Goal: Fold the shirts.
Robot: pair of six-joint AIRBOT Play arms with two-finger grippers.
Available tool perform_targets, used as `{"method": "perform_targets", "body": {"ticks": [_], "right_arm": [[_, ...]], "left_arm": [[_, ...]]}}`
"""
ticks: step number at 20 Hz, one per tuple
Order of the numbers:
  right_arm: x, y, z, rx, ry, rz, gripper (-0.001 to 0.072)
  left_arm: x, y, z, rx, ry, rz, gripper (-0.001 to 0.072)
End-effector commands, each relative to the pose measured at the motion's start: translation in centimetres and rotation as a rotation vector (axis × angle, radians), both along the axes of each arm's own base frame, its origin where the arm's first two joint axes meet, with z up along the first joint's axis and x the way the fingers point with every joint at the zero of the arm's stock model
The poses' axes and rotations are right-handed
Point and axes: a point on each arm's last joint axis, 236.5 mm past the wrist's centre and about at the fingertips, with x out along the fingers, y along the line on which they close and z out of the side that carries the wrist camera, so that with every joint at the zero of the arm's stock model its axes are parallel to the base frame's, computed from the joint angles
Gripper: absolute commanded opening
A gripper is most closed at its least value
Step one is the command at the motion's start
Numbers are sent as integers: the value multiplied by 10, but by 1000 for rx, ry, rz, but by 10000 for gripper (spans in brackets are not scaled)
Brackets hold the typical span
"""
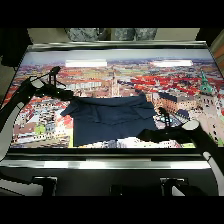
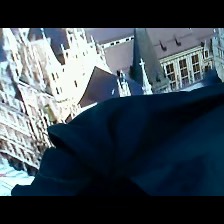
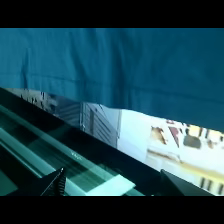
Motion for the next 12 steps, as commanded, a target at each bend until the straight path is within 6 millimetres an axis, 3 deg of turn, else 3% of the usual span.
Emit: {"method": "perform_targets", "body": {"ticks": [1, 6, 10, 12], "right_arm": [[12, 47, -13, 41, -19, -168, 704], [23, 92, -30, 58, 20, -233, 704], [40, 100, -46, 48, 93, -304, 695], [59, 96, -50, 30, 66, -351, 660]], "left_arm": [[-1, 0, 0, 0, 3, -2, 36], [-1, 1, 0, 3, 2, -3, 36], [-1, 1, 0, 4, 1, -3, 36], [-1, 1, 0, 4, 1, -4, 36]]}}
